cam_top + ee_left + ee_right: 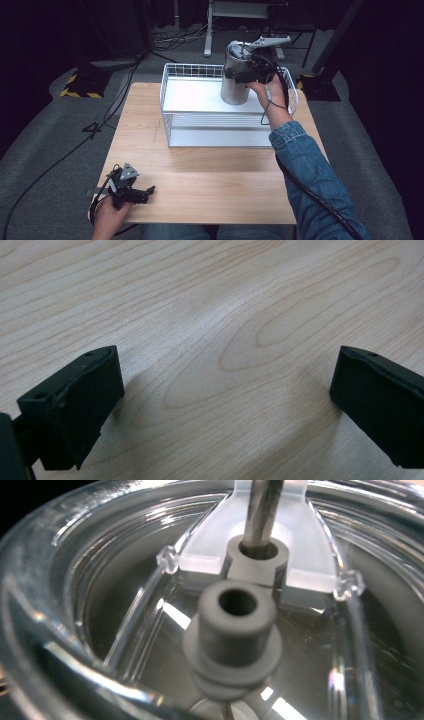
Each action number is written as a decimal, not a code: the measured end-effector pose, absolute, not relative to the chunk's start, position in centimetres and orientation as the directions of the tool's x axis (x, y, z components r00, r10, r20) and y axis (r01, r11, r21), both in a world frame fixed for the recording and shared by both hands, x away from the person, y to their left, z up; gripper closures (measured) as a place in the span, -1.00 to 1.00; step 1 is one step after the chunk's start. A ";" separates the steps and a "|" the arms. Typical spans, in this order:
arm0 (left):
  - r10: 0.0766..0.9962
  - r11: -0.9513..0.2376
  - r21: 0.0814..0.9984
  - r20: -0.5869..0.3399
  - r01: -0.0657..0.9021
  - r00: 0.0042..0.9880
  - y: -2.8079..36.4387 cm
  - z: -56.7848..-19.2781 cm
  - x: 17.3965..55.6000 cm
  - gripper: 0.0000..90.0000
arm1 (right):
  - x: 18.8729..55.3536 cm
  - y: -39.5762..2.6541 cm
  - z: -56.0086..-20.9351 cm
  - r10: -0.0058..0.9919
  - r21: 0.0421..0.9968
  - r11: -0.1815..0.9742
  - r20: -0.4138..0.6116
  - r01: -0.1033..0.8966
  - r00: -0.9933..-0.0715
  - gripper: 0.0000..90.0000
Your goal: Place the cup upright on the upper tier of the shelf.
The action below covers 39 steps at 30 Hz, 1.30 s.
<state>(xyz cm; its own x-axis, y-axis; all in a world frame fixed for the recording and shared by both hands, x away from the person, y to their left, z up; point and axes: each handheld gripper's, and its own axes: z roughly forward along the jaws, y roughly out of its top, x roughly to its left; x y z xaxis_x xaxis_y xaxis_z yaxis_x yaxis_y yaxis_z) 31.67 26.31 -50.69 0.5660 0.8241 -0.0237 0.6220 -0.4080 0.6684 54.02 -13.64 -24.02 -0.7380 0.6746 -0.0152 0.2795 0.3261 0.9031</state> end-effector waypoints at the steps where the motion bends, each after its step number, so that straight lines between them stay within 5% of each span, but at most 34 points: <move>1: 0.825 -0.408 0.668 -0.022 0.622 0.565 26.3 -50.7 31.7 -0.97 | 54.0 -13.7 -24.0 0.673 0.904 0.326 -0.016 0.277 -0.739 -0.93; 39: 0.823 -0.411 0.666 -0.023 0.622 0.567 26.3 -50.7 31.7 -0.97 | 51.3 -16.3 -22.7 0.667 0.921 0.297 -0.010 0.253 -0.745 -1.00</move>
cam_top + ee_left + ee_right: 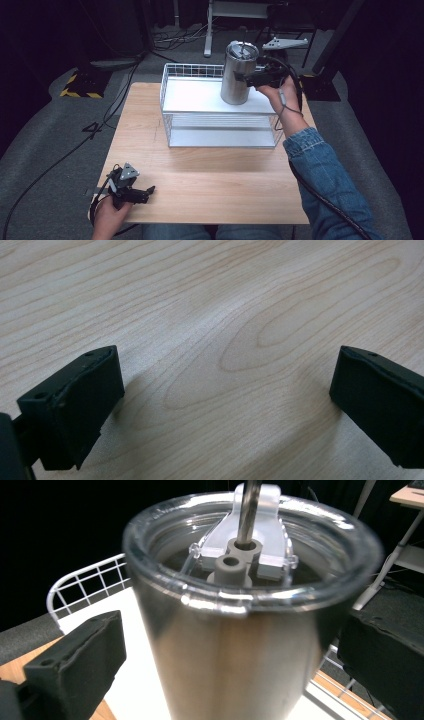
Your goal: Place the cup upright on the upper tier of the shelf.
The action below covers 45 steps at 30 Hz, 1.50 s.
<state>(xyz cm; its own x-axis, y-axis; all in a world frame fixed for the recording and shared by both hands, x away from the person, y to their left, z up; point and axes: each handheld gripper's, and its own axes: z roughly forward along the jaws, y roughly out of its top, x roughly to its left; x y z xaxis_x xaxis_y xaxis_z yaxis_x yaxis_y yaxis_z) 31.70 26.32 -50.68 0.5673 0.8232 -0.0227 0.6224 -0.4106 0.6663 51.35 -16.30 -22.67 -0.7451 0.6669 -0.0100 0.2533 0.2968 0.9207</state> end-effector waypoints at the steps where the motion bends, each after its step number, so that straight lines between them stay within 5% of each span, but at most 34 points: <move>1: 0.823 -0.411 0.666 -0.023 0.622 0.567 26.3 -50.7 31.7 -0.97 | 51.3 -16.3 -22.7 0.667 0.921 0.297 -0.010 0.253 -0.745 -1.00; 18: 0.823 -0.413 0.666 -0.018 0.621 0.567 26.3 -50.7 31.7 -0.97 | 46.1 -20.9 -21.4 0.634 0.943 0.263 -0.009 0.205 -0.773 -1.00; 45: 0.843 -0.386 0.665 -0.027 0.639 0.537 26.2 -50.7 32.4 -0.97 | 40.3 -27.5 -24.1 0.719 0.910 0.305 -0.026 0.282 -0.694 -1.00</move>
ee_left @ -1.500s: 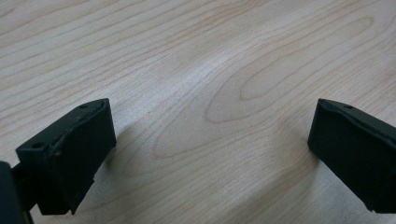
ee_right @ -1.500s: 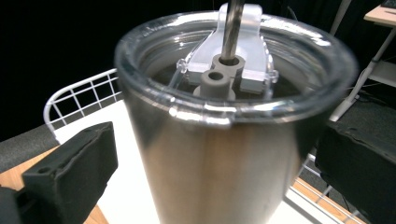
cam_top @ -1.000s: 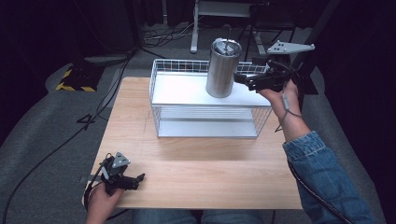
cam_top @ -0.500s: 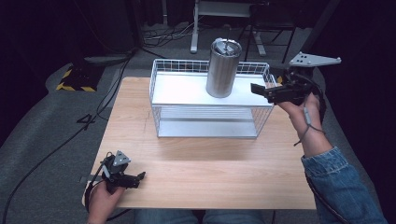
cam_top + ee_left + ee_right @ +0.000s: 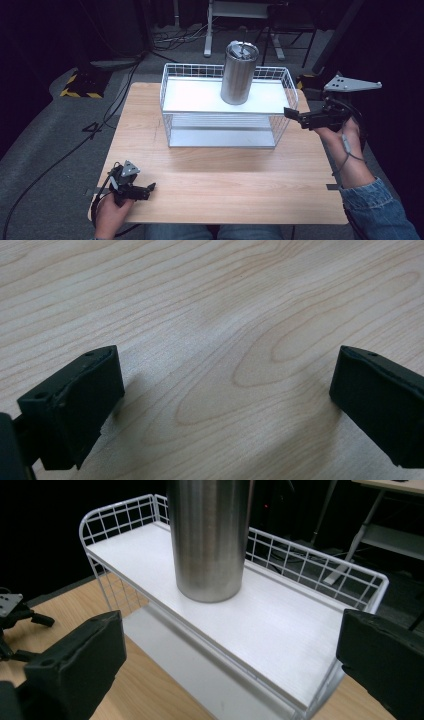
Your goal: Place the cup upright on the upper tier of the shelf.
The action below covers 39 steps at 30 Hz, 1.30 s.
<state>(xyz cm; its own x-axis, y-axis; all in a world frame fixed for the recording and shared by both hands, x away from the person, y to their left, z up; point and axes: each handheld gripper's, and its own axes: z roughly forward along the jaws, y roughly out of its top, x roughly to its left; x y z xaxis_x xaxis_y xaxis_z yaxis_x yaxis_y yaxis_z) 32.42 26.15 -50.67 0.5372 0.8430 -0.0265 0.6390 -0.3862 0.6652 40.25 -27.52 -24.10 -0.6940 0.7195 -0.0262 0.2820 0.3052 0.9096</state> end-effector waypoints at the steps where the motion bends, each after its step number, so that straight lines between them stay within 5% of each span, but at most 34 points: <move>1: 0.843 -0.386 0.665 -0.027 0.639 0.537 26.2 -50.7 32.4 -0.97 | 40.3 -27.5 -24.1 0.719 0.910 0.305 -0.026 0.282 -0.694 -1.00; 39: 0.843 -0.386 0.665 -0.027 0.639 0.537 26.2 -50.7 32.4 -0.97 | 38.2 -32.0 -39.3 0.804 0.783 0.349 0.033 0.516 -0.594 -0.99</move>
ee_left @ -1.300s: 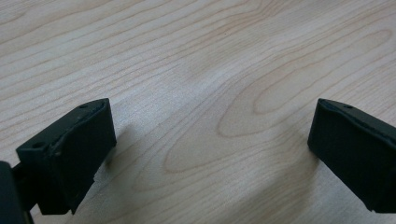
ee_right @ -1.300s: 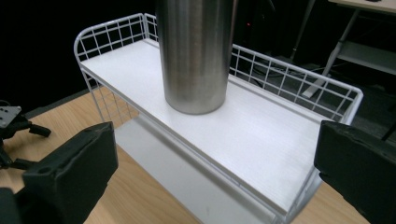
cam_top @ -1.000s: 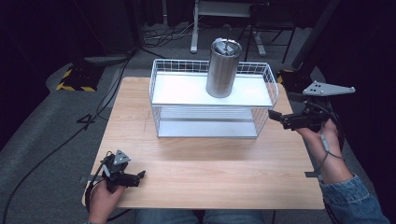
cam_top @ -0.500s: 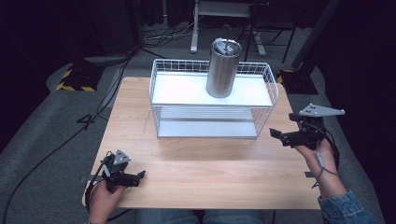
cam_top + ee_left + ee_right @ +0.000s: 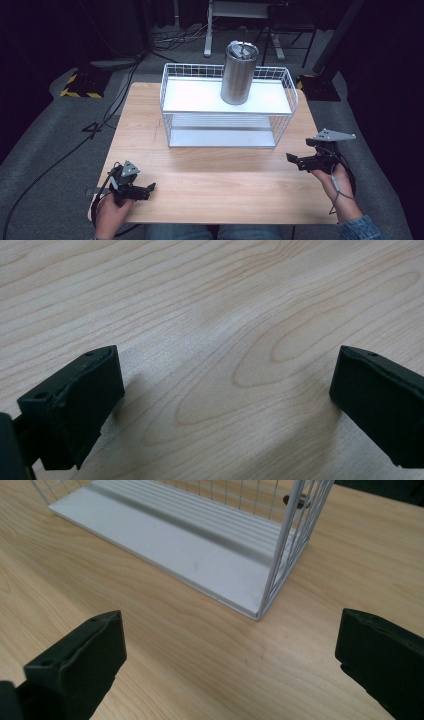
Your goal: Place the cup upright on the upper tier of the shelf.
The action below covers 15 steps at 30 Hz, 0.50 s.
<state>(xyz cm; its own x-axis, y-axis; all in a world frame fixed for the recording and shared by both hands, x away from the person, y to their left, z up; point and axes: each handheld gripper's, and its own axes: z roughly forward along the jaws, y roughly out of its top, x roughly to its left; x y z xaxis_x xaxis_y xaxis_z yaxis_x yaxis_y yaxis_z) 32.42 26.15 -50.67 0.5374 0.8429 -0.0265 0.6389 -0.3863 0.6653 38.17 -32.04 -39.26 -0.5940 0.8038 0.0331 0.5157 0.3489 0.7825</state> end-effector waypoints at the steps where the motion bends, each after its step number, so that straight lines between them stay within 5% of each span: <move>1: 0.843 -0.386 0.665 -0.027 0.639 0.537 26.2 -50.7 32.4 -0.97 | 38.1 -32.2 -40.1 0.805 0.778 0.347 0.039 0.524 -0.592 -0.99; 15: 0.843 -0.386 0.665 -0.027 0.639 0.537 26.1 -50.7 32.4 -0.97 | 37.7 -33.0 -44.9 0.824 0.759 0.332 0.056 0.560 -0.564 -0.97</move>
